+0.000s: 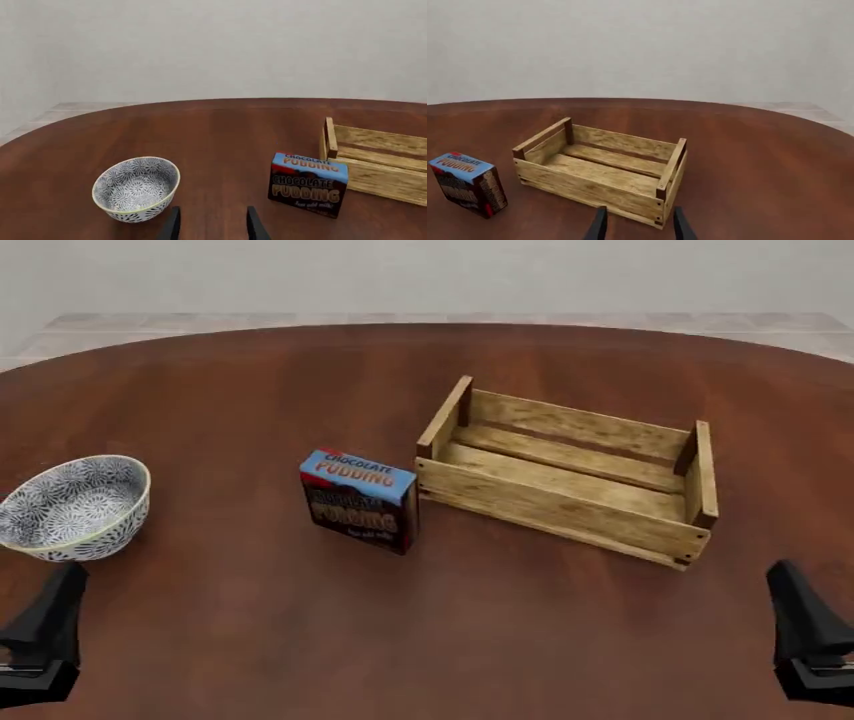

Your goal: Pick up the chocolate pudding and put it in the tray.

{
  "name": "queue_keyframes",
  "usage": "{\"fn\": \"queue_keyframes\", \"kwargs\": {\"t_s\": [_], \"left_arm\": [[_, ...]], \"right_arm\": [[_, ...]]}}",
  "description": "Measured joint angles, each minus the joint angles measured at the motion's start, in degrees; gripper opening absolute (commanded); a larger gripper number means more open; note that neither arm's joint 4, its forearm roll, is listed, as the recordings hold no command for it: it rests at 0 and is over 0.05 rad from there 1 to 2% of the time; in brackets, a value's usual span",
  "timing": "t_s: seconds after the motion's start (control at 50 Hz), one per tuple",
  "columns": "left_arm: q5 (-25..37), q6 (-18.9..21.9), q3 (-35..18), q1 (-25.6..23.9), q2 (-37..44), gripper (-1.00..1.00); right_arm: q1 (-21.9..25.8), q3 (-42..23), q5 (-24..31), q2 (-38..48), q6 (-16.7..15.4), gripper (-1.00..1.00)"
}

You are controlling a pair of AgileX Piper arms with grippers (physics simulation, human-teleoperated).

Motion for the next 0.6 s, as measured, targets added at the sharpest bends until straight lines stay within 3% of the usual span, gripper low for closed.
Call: {"fn": "queue_keyframes", "kwargs": {"t_s": [0.38,0.6], "left_arm": [[0.0,0.0,0.0,0.0,0.0,1.00],[0.0,0.0,0.0,0.0,0.0,1.00]], "right_arm": [[1.1,-0.4,-0.3,1.3,-0.1,1.00],[0.9,-5.6,1.5,5.8,-0.4,1.00]]}}
